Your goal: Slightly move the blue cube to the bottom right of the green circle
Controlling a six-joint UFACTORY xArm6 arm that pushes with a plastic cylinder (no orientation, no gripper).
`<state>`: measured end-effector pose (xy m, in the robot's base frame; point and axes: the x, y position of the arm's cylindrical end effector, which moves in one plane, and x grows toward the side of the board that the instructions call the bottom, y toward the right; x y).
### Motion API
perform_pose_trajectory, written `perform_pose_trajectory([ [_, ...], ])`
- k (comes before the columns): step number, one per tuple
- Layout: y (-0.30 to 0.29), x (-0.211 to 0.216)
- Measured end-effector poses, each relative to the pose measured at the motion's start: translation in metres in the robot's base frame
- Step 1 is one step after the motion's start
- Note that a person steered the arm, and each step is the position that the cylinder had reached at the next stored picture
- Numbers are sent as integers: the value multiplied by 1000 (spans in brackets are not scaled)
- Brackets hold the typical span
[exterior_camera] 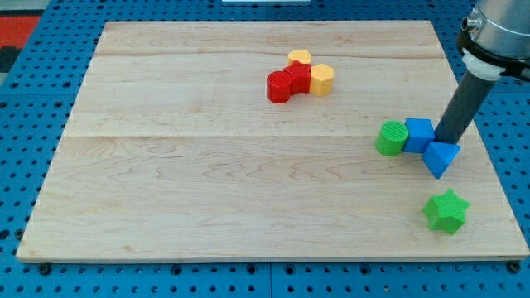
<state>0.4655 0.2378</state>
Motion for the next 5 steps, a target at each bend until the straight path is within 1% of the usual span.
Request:
perform_pose_trajectory([
  [4, 0, 49],
  [5, 4, 30],
])
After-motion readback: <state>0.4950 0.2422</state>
